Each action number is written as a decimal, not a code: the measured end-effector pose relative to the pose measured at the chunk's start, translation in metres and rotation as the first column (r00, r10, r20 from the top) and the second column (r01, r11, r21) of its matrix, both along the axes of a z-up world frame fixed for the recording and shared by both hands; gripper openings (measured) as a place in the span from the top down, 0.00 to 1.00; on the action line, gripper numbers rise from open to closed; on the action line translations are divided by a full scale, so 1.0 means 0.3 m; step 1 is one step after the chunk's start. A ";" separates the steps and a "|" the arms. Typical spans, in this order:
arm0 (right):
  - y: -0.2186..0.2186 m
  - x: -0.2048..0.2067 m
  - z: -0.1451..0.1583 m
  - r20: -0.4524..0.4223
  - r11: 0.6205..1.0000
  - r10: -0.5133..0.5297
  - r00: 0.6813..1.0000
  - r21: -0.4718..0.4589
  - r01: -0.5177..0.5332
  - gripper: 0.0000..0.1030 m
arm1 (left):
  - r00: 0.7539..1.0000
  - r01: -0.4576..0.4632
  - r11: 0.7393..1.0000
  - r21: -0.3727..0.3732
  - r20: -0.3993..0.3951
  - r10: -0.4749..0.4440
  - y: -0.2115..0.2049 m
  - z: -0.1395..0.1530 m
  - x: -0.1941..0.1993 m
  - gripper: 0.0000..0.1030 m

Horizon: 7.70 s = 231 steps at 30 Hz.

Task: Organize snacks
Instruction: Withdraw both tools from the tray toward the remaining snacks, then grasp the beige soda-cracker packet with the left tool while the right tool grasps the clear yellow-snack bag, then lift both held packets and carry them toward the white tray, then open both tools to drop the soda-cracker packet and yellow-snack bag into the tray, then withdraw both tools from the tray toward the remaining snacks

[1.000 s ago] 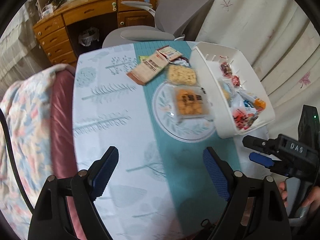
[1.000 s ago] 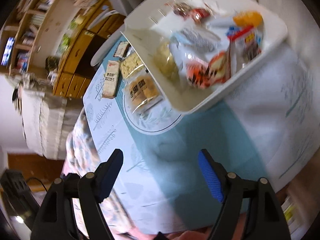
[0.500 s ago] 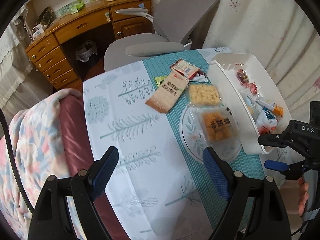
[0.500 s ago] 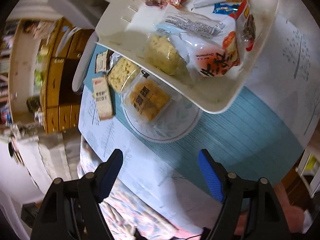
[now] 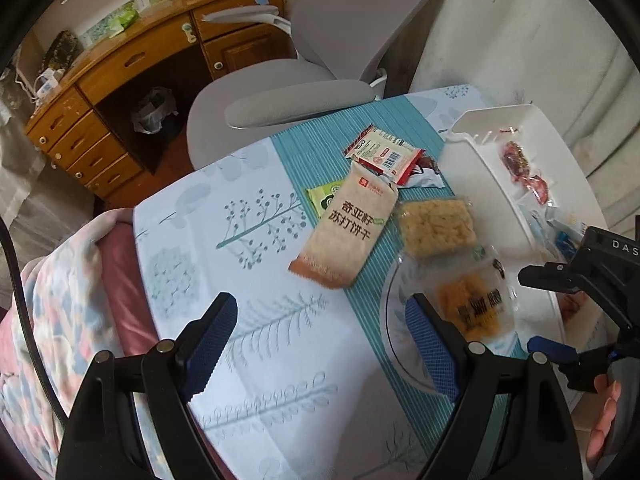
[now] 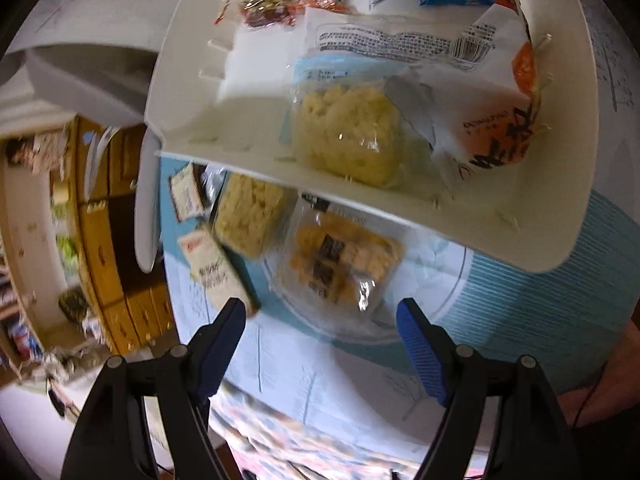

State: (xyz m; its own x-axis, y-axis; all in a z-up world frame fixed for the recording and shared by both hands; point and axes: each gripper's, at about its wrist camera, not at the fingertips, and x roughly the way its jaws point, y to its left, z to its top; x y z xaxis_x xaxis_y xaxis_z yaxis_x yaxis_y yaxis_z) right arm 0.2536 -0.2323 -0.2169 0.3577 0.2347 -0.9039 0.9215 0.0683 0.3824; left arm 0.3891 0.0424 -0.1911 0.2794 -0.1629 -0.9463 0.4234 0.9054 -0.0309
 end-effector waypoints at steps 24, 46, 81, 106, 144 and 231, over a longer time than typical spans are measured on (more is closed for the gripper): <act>-0.007 0.189 -0.183 -0.312 0.991 -0.136 0.940 -0.058 0.124 0.06 | 0.996 0.043 0.995 0.091 -0.086 -0.035 -0.169 -0.396 0.163 0.17; 0.061 0.410 -0.241 -0.442 0.996 0.071 0.894 -0.019 -0.088 0.17 | 0.995 0.039 0.997 0.066 -0.089 -0.033 -0.236 -0.395 0.203 0.40; 0.278 0.057 -0.202 -0.220 0.922 0.321 0.921 -0.149 -0.357 0.46 | 0.973 -0.152 0.988 0.009 -0.174 0.152 0.168 -0.124 -0.416 0.40; 0.197 -0.200 0.045 0.093 0.671 0.726 0.681 -0.312 -0.673 0.50 | 0.955 -0.289 0.919 -0.268 -0.145 0.257 0.053 0.034 -0.748 0.40; -0.533 -0.148 0.300 0.018 0.318 0.916 0.400 -0.642 -0.698 0.45 | 0.929 -0.347 0.849 -0.398 -0.023 0.369 -0.701 0.123 -0.541 0.42; 0.303 0.301 0.206 -0.484 -0.490 0.845 -0.228 -0.529 -0.693 0.23 | 0.849 0.515 0.839 0.176 0.033 -0.528 -0.105 -0.067 0.079 0.19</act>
